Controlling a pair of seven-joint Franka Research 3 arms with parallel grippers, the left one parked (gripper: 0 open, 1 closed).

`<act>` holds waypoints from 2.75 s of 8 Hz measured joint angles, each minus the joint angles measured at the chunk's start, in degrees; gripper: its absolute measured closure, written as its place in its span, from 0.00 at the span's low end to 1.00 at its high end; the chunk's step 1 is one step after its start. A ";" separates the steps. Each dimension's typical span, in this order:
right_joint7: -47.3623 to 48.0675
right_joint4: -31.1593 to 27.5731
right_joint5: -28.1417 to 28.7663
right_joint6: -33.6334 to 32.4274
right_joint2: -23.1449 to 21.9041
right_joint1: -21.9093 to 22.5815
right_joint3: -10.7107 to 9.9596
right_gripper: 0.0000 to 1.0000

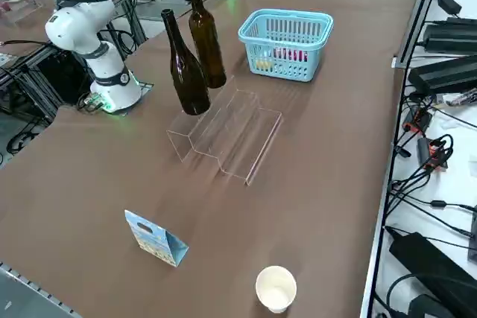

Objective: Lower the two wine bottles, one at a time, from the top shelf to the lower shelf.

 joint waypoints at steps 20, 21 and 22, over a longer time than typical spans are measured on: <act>-2.63 0.21 -0.16 -0.10 0.63 -0.14 -0.33 0.61; -3.69 2.24 -0.16 -0.02 2.26 -0.15 -0.33 0.61; -4.96 5.57 -0.16 -0.09 4.98 -0.19 -0.38 0.61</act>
